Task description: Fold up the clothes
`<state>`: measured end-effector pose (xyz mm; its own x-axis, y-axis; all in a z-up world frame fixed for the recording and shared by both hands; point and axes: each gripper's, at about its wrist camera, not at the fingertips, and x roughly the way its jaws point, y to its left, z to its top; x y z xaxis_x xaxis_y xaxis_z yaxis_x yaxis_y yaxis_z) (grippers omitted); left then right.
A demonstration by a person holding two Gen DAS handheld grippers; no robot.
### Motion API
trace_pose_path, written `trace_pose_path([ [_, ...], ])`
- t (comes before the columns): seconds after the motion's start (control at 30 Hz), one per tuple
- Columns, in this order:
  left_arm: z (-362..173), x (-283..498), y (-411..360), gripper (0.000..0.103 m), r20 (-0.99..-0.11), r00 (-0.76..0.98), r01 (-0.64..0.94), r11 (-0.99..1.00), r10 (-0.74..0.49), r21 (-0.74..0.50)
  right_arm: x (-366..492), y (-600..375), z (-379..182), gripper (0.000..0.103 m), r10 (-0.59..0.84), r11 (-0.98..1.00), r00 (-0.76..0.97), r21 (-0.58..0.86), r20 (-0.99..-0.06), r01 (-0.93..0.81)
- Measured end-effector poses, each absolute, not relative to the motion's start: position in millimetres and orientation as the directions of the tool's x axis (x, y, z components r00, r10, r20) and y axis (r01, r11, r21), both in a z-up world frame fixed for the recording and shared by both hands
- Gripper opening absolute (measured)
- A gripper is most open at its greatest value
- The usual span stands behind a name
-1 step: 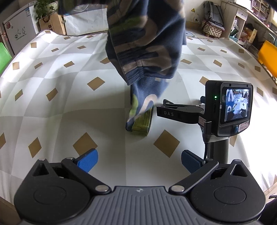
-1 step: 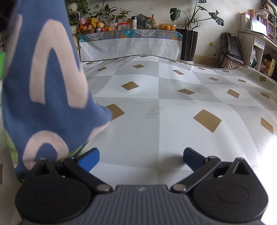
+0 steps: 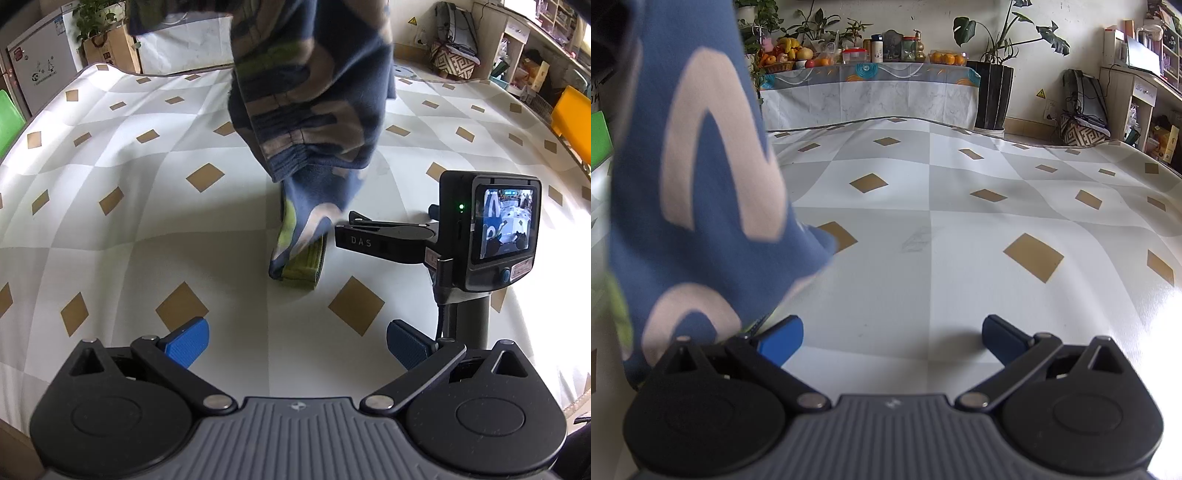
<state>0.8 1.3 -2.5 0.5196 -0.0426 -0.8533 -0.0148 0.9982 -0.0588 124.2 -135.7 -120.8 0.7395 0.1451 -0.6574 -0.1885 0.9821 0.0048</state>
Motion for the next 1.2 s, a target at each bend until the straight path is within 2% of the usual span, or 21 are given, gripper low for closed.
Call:
trace_pose_path([
  [0.2, -13.1, 4.4, 6.8, 0.103, -0.871, 0.489, -0.026, 0.997, -0.053, -0.075, 124.2, -135.5, -121.0, 0.103, 0.145, 0.982, 0.74, 0.005, -0.657, -0.188],
  [0.63, -25.9, 9.8, 10.9, 0.103, -0.891, 0.453, -0.096, 0.995, 0.028, -0.017, 124.2, -135.6, -121.0, 0.103, 0.145, 0.982, 0.74, 0.005, -0.657, -0.188],
  [1.2, -34.0, 11.1, 5.4, 0.103, -0.904, 0.426, -0.084, 0.996, 0.047, 0.012, 124.9, -135.8, -121.4, 0.103, 0.145, 0.982, 0.739, 0.005, -0.657, -0.188],
])
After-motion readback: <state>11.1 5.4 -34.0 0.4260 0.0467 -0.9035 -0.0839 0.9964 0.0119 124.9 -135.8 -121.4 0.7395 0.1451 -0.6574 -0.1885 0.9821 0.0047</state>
